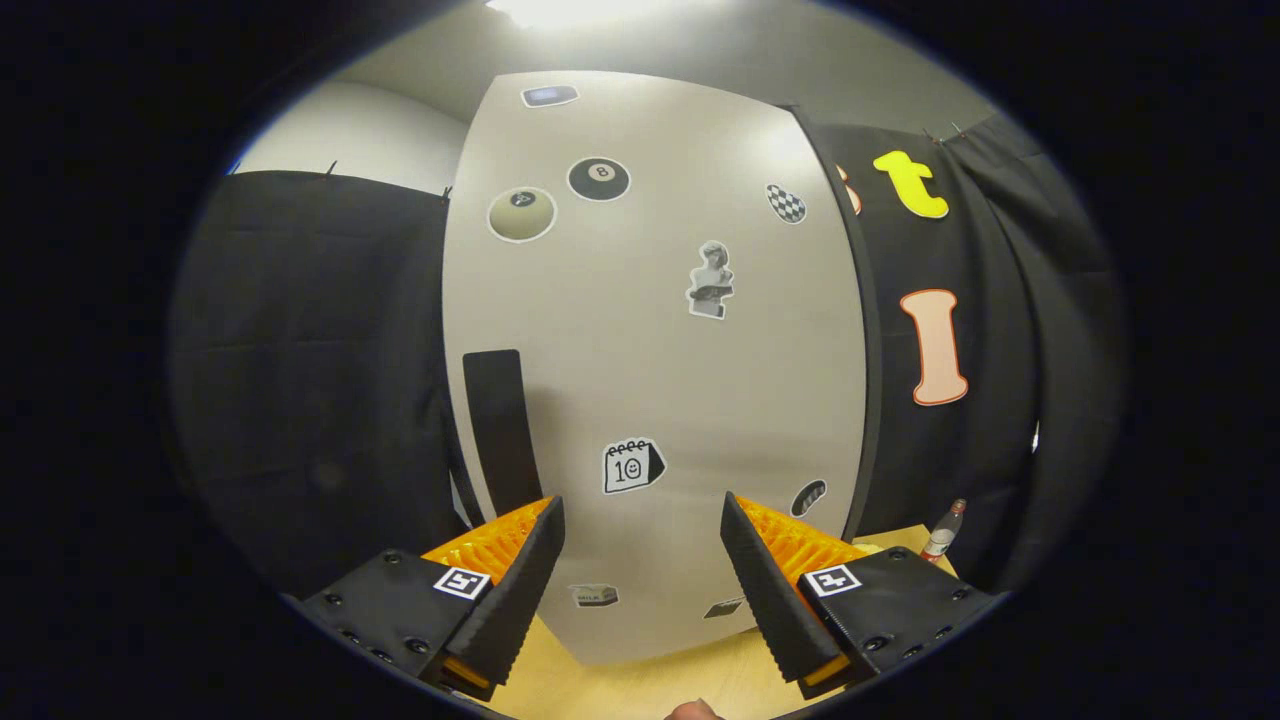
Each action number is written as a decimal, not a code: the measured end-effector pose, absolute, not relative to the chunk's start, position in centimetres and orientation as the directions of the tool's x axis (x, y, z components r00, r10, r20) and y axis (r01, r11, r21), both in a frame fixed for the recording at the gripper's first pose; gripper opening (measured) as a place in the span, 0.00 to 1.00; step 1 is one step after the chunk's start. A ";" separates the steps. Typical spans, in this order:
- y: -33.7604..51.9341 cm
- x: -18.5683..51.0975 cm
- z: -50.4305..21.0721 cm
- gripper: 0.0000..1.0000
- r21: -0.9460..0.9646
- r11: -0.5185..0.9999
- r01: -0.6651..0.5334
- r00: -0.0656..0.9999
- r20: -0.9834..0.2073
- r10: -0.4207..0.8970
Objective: Open the shoe cabinet door, grab the shoes and put them into the shoe cabinet, then close the shoe cabinet door.
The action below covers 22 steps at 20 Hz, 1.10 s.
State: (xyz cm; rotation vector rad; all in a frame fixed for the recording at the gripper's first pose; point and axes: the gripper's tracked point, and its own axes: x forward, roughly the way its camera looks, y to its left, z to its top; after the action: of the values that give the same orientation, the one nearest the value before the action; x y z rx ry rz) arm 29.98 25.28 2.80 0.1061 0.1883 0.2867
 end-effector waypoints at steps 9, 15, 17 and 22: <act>19.8 26.0 3.8 0.98 0.124 0.967 -0.221 0.962 -0.133 0.237; 14.4 21.6 3.0 0.98 0.078 0.989 -0.127 0.990 -0.053 0.132; 13.3 20.2 2.0 0.98 0.068 0.993 -0.098 0.994 -0.037 0.100; 11.8 17.8 -0.4 0.98 0.070 0.995 -0.069 0.996 -0.051 0.073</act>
State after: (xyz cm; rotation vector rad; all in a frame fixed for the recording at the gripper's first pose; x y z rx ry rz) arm 17.79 11.83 -0.39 0.0686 0.0536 0.0709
